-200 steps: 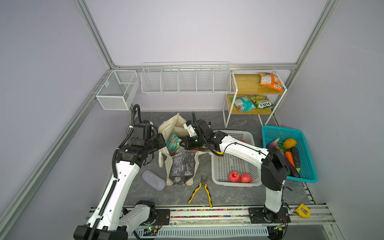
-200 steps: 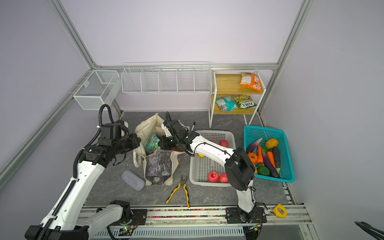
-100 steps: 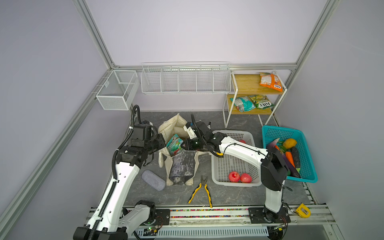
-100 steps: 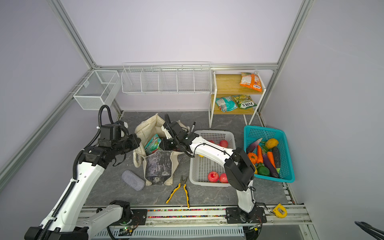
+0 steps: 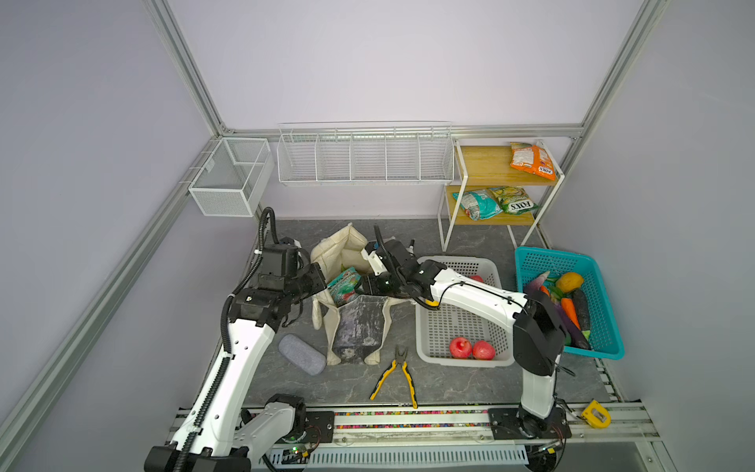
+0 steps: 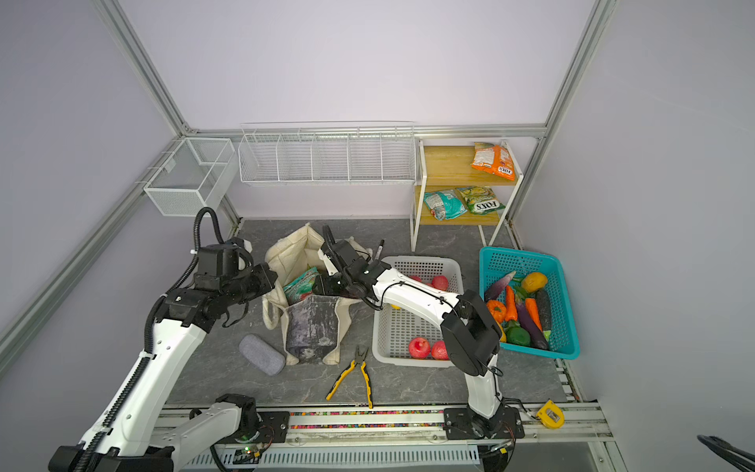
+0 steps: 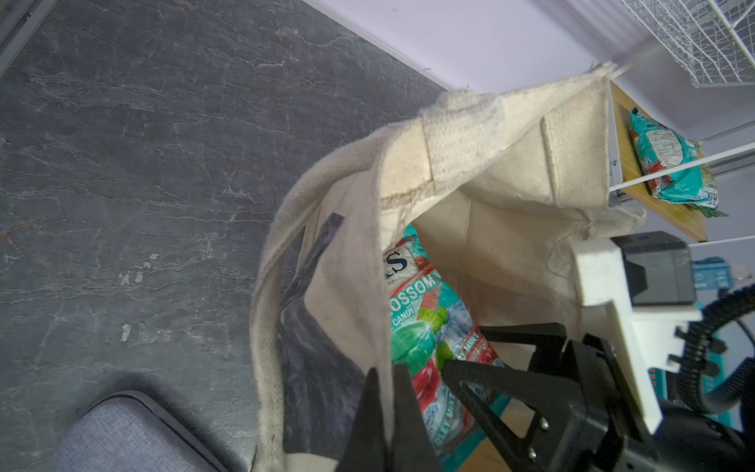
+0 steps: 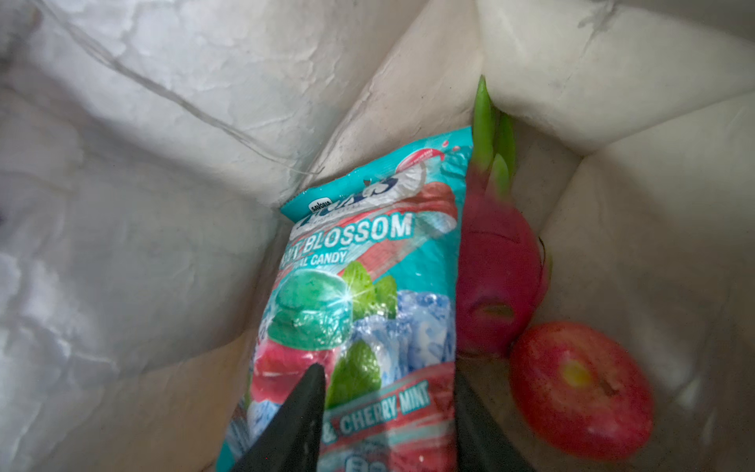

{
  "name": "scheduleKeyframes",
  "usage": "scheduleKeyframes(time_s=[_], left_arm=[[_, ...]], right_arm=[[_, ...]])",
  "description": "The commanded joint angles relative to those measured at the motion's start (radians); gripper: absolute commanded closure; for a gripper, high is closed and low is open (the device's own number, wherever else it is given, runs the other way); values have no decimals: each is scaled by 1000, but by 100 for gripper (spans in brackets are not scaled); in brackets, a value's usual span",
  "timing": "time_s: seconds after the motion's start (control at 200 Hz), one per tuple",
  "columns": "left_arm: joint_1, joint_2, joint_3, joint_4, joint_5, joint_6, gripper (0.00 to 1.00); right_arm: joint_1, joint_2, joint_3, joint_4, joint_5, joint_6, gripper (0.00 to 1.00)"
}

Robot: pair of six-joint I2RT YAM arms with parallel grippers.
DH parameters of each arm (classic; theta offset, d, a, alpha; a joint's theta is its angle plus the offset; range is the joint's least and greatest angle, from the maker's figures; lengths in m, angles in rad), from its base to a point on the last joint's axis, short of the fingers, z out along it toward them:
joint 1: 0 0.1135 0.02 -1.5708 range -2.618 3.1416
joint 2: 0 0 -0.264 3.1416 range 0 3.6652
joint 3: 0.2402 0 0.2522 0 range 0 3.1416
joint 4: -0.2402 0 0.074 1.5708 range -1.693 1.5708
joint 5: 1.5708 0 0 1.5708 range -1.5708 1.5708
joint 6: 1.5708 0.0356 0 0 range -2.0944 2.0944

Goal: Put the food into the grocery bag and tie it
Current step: 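Lower the teal candy bag into the tote bag and open the right gripper, then raise the right gripper out of the bag and move it to the shelf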

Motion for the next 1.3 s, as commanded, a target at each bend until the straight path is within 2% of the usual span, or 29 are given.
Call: scheduleKeyframes(time_s=[0.0, 0.5, 0.94, 1.295], left_arm=[[-5, -12, -10, 8, 9, 17, 100], [-5, -25, -16, 1, 8, 15, 100], [-5, -23, -5, -10, -5, 6, 100], [-5, -14, 20, -17, -8, 6, 100]], right_arm=[[7, -63, 27, -13, 24, -26, 45], [6, -174, 98, -49, 98, -76, 24], [-13, -287, 186, -95, 193, -199, 21], [-176, -419, 149, -66, 251, -183, 20]])
